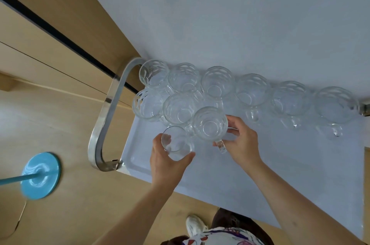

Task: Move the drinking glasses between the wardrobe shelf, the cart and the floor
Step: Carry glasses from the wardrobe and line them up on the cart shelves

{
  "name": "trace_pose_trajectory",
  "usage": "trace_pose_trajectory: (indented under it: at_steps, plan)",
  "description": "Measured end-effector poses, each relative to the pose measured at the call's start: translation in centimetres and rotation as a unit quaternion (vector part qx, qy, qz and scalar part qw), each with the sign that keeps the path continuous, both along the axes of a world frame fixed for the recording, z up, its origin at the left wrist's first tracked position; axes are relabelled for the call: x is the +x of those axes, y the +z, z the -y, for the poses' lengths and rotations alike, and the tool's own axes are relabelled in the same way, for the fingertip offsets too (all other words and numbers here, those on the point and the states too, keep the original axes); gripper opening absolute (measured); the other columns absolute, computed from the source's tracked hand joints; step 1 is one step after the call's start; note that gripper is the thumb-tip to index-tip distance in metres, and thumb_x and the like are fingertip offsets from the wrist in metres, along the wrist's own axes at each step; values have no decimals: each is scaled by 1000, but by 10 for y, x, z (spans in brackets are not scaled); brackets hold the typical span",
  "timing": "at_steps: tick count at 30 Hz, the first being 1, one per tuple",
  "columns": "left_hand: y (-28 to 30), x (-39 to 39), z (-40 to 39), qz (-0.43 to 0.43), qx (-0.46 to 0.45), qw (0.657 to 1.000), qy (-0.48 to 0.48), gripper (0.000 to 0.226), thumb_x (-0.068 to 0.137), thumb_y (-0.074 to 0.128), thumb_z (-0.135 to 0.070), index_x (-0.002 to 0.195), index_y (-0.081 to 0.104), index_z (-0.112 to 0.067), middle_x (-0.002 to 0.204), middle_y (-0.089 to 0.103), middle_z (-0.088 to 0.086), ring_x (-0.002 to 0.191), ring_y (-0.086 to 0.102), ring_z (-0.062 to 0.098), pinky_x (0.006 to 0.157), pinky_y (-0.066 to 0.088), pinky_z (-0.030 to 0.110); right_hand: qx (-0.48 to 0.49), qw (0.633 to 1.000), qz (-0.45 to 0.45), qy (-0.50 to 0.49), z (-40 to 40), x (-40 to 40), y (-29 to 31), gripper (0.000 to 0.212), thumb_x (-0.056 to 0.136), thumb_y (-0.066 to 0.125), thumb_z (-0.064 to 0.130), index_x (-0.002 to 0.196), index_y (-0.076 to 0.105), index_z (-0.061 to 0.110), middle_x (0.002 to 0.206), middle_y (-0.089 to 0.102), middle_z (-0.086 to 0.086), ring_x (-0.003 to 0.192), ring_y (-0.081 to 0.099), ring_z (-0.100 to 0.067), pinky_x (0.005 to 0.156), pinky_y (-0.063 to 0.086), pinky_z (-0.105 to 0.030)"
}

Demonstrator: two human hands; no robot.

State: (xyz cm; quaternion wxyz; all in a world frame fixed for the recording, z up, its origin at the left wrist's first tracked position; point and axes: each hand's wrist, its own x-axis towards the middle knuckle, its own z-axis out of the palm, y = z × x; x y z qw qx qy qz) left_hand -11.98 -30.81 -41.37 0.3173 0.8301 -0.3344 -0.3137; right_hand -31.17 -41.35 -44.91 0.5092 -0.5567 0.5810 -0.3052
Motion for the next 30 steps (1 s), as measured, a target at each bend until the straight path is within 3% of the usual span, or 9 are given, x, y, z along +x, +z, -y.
trace_pose_trajectory:
  at_steps: [3, 5, 15, 19, 23, 30]
  plan:
    - [-1, 2, 0, 6, 0, 1000, -12, 85, 58, 95, -43, 108, 32, -67, 121, 54, -25, 112, 54, -8, 83, 42, 14, -18, 1000, -3, -14, -2, 1, -4, 86, 46, 97, -3, 126, 68, 11, 114, 71, 0, 101, 70, -14, 94, 57, -33]
    - [-1, 3, 0, 10, -2, 1000, -21, 85, 57, 94, -45, 108, 31, -68, 119, 53, -27, 110, 53, -9, 82, 41, 13, -33, 999, -19, -14, -3, 2, -4, 87, 48, 97, -1, 129, 68, 9, 113, 71, -2, 100, 70, -16, 95, 56, -30]
    - [-3, 11, -3, -6, -19, 998, -67, 80, 56, 90, -50, 109, 31, -64, 119, 49, -27, 110, 53, -4, 80, 41, 14, -31, 997, -42, -48, -4, 1, 1, 73, 49, 98, 10, 115, 71, 26, 98, 73, 14, 87, 68, -8, 86, 56, -24]
    - [-5, 13, 0, -1, -16, 997, -76, 80, 56, 92, -46, 106, 30, -58, 118, 52, -22, 106, 55, 1, 78, 41, 14, -31, 996, -46, -75, 1, 0, -5, 74, 49, 99, 15, 117, 73, 23, 96, 73, 4, 79, 65, -9, 82, 57, -25]
    - [-6, 12, 4, 0, -11, 997, -81, 82, 56, 92, -46, 111, 32, -52, 118, 53, -19, 106, 57, 8, 78, 41, 15, -40, 995, -67, -68, 11, -3, -10, 77, 47, 100, 12, 118, 73, 19, 91, 71, 10, 76, 63, -1, 80, 55, -21]
    - [-5, 4, 13, -2, -16, 996, -89, 82, 57, 93, -44, 114, 33, -49, 118, 53, -18, 109, 55, 9, 86, 46, 25, -33, 994, -95, -30, 21, -7, -12, 70, 48, 101, 19, 113, 74, 27, 94, 73, 12, 78, 67, -7, 77, 56, -22]
